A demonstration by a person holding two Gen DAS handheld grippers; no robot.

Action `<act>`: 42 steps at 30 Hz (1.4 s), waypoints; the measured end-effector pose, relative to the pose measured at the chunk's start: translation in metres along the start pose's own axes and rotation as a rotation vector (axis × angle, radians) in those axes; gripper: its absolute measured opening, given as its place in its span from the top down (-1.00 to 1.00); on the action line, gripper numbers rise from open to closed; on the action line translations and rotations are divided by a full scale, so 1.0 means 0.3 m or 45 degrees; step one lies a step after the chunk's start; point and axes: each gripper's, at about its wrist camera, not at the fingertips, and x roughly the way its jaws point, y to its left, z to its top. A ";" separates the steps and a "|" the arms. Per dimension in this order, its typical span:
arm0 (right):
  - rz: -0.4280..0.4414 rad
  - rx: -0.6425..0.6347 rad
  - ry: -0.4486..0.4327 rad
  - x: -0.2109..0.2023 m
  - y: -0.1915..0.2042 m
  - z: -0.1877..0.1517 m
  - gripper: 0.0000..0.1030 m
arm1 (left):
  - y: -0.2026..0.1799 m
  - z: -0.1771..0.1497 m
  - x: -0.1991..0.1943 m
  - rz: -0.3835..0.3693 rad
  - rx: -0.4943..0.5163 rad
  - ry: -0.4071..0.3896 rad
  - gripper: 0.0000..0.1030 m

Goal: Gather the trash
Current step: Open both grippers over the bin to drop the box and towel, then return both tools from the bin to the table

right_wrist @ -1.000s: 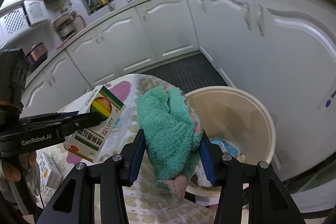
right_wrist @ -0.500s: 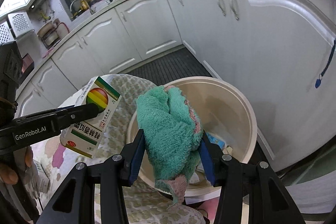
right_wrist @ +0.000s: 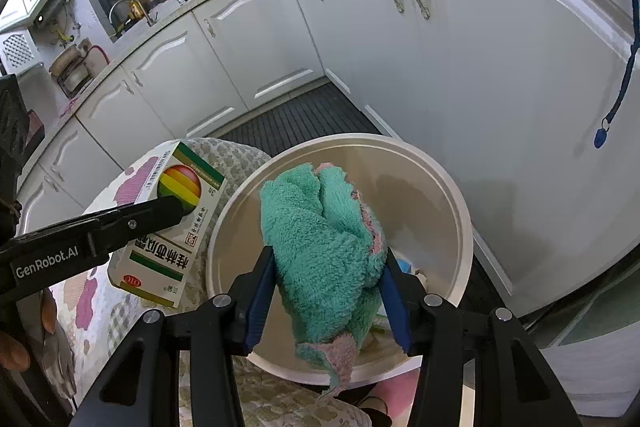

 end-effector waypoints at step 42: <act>0.055 -0.116 0.005 -0.039 0.247 -0.048 -0.20 | 0.153 -0.153 -0.297 0.085 -0.069 -0.120 -0.11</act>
